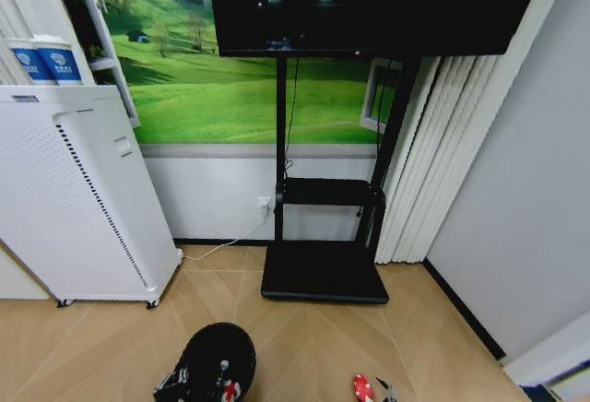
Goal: Pick up the trash bin and place the garbage on the floor into it.
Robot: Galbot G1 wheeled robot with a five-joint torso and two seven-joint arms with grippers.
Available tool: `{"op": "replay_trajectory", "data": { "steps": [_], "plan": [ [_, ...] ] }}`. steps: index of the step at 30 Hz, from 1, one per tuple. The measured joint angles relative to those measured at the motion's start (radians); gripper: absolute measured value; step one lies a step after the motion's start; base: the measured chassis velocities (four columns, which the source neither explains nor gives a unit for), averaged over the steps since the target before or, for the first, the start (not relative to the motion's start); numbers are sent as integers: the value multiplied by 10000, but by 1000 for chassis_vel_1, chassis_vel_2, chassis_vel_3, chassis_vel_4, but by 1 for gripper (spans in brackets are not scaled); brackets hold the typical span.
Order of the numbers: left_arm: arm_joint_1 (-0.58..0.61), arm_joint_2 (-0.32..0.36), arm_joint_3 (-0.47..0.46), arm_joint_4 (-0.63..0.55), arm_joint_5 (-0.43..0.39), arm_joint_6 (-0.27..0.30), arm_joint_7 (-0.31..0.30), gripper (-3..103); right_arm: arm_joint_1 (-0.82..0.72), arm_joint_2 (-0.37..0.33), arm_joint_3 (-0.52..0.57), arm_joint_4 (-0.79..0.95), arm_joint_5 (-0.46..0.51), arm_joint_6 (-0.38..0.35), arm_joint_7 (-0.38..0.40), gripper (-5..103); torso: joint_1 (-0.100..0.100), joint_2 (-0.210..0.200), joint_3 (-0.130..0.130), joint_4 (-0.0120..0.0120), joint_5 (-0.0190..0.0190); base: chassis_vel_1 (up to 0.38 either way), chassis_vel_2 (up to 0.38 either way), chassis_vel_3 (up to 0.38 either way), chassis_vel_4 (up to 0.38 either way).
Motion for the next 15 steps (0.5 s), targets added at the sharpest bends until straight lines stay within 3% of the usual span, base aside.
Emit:
{"op": "replay_trajectory", "data": {
  "steps": [2, 5, 7, 8, 10, 11, 15],
  "plan": [
    [-18, 2, 17, -2, -5, 0, -2, 7, 7, 22, -46, -15, 33, -19, -25, 103, 0, 0, 0, 0, 0, 0, 0, 0, 0],
    [-64, 13, 58, -6, -23, -8, 4, 7, 152, 233, -228, -254, 134, -146, -177, 93, 0, 0, 0, 0, -1, 0, 0, 0, 0],
    [-68, 17, 61, -6, -23, -16, 11, 7, 198, 305, -256, -332, 150, -163, -188, 93, 0, 0, 0, 1, -2, 0, 0, 0, 0],
    [-66, 33, 62, -7, -26, -26, 34, 7, 286, 420, -327, -425, 207, -239, -204, 83, 0, 0, 0, 1, 0, 0, 0, 0, 0],
    [-60, 39, 62, -12, -32, -29, 40, 7, 327, 470, -368, -478, 252, -268, -237, 83, 1, 1, 0, 2, -1, 0, 0, 0, 0],
    [-46, 47, 58, -18, -34, -37, 73, 7, 395, 554, -435, -588, 341, -298, -326, 71, 0, 1, 0, 2, -5, 0, 0, 0, 0],
    [-7, 60, 30, -45, -35, -64, 114, 7, 494, 702, -487, -782, 466, -350, -511, 66, 0, 1, -1, 0, -7, 0, 0, 0, 0]
  ]
}}
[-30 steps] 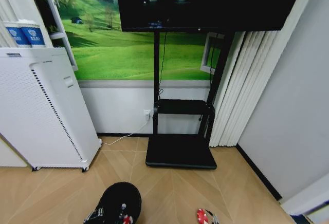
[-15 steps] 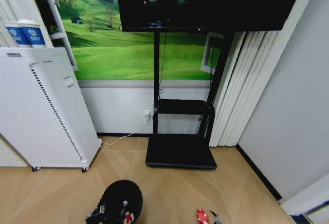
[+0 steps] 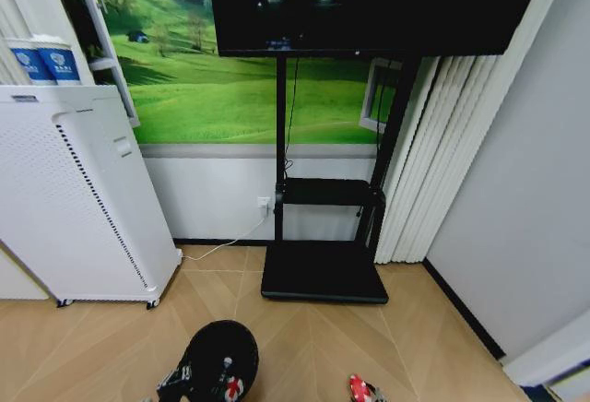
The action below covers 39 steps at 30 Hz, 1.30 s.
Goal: Pick up the trash bin and place the garbage on the floor into it.
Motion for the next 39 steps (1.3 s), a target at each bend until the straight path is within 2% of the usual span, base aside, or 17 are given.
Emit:
{"op": "replay_trajectory", "data": {
  "steps": [2, 3, 4, 10, 13, 14, 18, 20, 24, 27, 35, 37, 39],
  "plan": [
    [5, 1, -4, -3, 0, -3, 5, 7, 5, 6, -1, -11, 3, -1, -8, 66, 0, 0, 0, 0, 0, 0, 0, 0, 0],
    [22, 14, -28, -11, 0, -18, 35, 7, 65, 81, -5, -160, 29, -10, -129, 54, 0, 1, -1, 0, 0, 0, 0, 0, 0],
    [17, 24, -34, -9, 0, -32, 53, 7, 96, 111, -7, -245, 52, -12, -237, 51, 0, 1, -1, 0, -4, 0, 0, 0, 0],
    [-159, 103, -9, 94, -72, -61, 106, 7, 118, 28, -9, -232, 180, -23, -461, 51, 0, 2, -1, 4, 10, 0, 0, 0, 0],
    [-640, 409, 148, 149, -330, -33, 34, 7, 140, -257, 297, -46, 104, 132, -557, 51, 0, -1, 2, 4, 15, 0, 0, 0, 0],
    [-931, 612, 295, 149, -484, 12, -25, 7, 203, -349, 511, 23, 44, 264, -583, 51, 1, -1, 2, -3, 12, 0, 0, 0, 0],
    [-1683, 999, 744, 172, -835, 113, -211, 7, 407, -534, 966, 286, -100, 580, -589, 47, 1, -1, 2, -1, 15, 0, 0, 0, 0],
    [-2575, 1298, 1453, 363, -1229, 248, -410, 7, 566, -748, 1499, 498, -407, 1045, -606, 47, 2, -1, 3, 2, 7, 0, 0, 0, 0],
    [-3294, 1395, 2053, 664, -1393, 333, -506, 7, 532, -958, 1898, 871, -740, 1189, -604, 47, 2, -1, 3, 3, 10, 0, 0, 0, 0],
    [-4602, 1389, 2967, 1242, -1694, 463, -575, 7, 270, -1615, 2567, 2260, -1318, 1241, -412, 47, 2, -1, 2, -8, 6, 0, 0, 0, 0],
    [-5251, 1366, 3434, 1749, -1870, 541, -412, 7, 117, -2243, 3296, 4240, -1516, 1247, -289, 47, 2, -2, 2, 5, 7, 0, 0, 0, 0],
    [-5562, 1372, 3709, 1849, -1978, 591, -407, 7, 133, -2770, 3389, 5736, -1795, 1247, -130, 47, 2, -1, 1, 5, 6, 0, 0, 0, 0],
    [-5672, 1369, 3821, 1894, -2010, 600, -403, 7, 183, -2884, 3374, 6152, -1835, 1247, -73, 47, 2, -1, 1, 1, 3, 0, 0, 0, 0]
  ]
}}
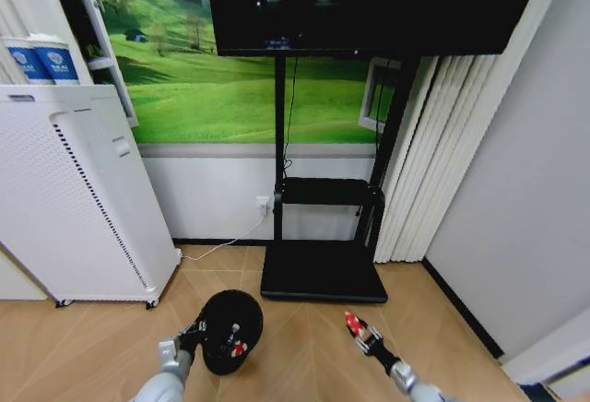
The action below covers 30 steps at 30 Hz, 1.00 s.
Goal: Pick up the trash bin and place the garbage on the floor into it.
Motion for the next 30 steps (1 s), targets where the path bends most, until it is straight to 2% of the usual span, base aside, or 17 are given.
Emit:
{"op": "replay_trajectory", "data": {
  "steps": [1, 5, 8, 9, 10, 13, 14, 17, 19, 24, 30],
  "plan": [
    [-164, -25, 165, 106, -36, 3, 25, 7, 134, -138, -57, 683, -41, 0, 119, 47, 0, 0, 0, 0, 2, 0, 0, 0, 0],
    [-355, -114, 365, 250, -60, 3, 99, 7, 282, -250, -235, 1525, -143, 0, 311, 47, -1, 0, 0, 2, 3, 0, 0, 0, 0],
    [-514, -226, 558, 322, -61, 1, 136, 7, 534, -466, -879, 2479, -178, -10, 542, 47, -2, 0, 0, 0, 3, 0, 0, 0, 0],
    [-567, -317, 660, 363, -45, -1, 140, 7, 819, -531, -1394, 2906, -174, -13, 666, 47, -3, 0, -1, -4, 3, 0, 0, 0, 0],
    [-567, -317, 660, 363, -45, -1, 140, 7, 819, -531, -1394, 2906, -174, -13, 666, 47, -3, 0, -1, -4, 3, 0, 0, 0, 0],
    [-628, -549, 781, 510, 27, -13, 145, 7, 2080, -561, -2985, 3685, -248, -34, 996, 47, -3, 1, -1, 3, 2, 0, 0, 0, 0],
    [-628, -549, 781, 510, 27, -13, 145, 7, 2080, -561, -2985, 3685, -248, -34, 996, 47, -3, 1, -1, 3, 2, 0, 0, 0, 0],
    [-703, -722, 810, 618, 84, -35, 150, 7, 2899, -368, -4057, 3974, -580, -56, 1375, 47, -2, 0, -1, 3, 5, 0, 0, 0, 0],
    [-710, -747, 810, 618, 96, -40, 152, 7, 2991, -330, -4208, 3984, -593, -57, 1421, 47, -2, 0, 0, 3, 3, 0, 0, 0, 0],
    [-832, -910, 814, 697, 57, -46, 163, 7, 3755, -18, -5596, 4000, -714, -57, 1572, 47, -2, 0, 0, -2, 5, 0, 0, 0, 0],
    [-993, -1273, 1095, 803, 50, -50, 107, 7, 4070, 364, -6269, 3797, -819, -54, 1676, 47, -2, 0, 0, 0, 3, 0, 0, 0, 0]
  ]
}}
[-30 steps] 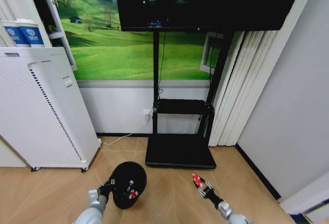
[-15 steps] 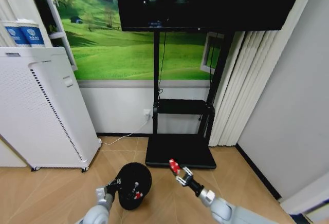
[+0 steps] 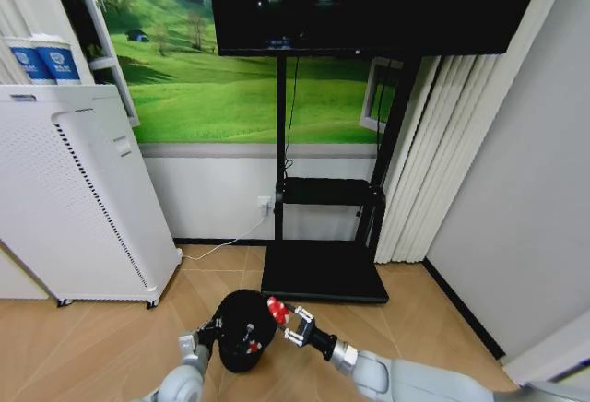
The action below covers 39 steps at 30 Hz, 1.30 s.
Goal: Pick up the trash bin and place the garbage on the floor into it.
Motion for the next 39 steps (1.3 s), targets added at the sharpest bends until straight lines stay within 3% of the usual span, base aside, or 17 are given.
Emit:
{"op": "replay_trajectory", "data": {
  "steps": [12, 17, 19, 21, 25, 28, 31, 32, 34, 37, 39],
  "plan": [
    [-412, -438, 716, 43, 5, 13, -199, 7, 475, 795, -718, -634, -179, 8, 357, 47, -1, 0, 0, -1, 0, 0, 0, 0, 0],
    [-338, -685, 852, 30, 204, 0, -188, 7, 741, 1342, -1174, -1230, -147, -121, 950, 44, 0, 0, 0, 0, 1, 0, 0, 0, 0],
    [-337, -696, 815, 21, 204, -3, -157, 7, 757, 1357, -1248, -1225, -70, -206, 959, 47, 0, 0, 0, 0, 0, 0, 0, 0, 0],
    [-289, -693, 700, -13, 223, -22, -70, 7, 673, 1367, -1260, -1217, -25, -295, 1108, 58, -1, 0, -1, -2, 2, 0, 0, 0, 0],
    [-211, -692, 607, -28, 261, -36, 11, 7, 581, 1347, -1239, -1309, -113, -307, 1158, 63, 0, 2, -1, 0, 1, 0, 0, 0, 0],
    [-147, -700, 486, -26, 342, -70, 57, 7, 499, 1314, -1136, -1395, -170, -306, 1280, 80, 0, 2, 0, -2, 3, 0, 0, 0, 0],
    [-125, -703, 424, -50, 354, -80, 51, 7, 503, 1276, -1083, -1395, -146, -322, 1337, 85, -1, 2, 0, 0, 0, 0, 0, 0, 0],
    [-99, -730, 302, -87, 405, -92, 19, 7, 485, 1239, -934, -1394, -72, -346, 1423, 95, -1, 2, 0, 1, 2, 0, 0, 0, 0],
    [-76, -744, 192, -87, 464, -120, 7, 7, 427, 1201, -766, -1388, 37, -387, 1505, 95, 0, 2, 0, 1, 1, 0, 0, 0, 0],
    [63, -738, -356, -145, 581, -188, -115, 7, 103, 1016, 41, -1370, 304, -550, 1748, 100, 0, 1, 0, 1, 0, 0, 0, 0, 0],
    [244, -540, -975, -314, 654, -191, -133, 7, -483, 855, 1528, -1479, 587, -894, 2162, 100, 0, 1, 0, -3, 1, 0, 0, 0, 0]
  ]
}}
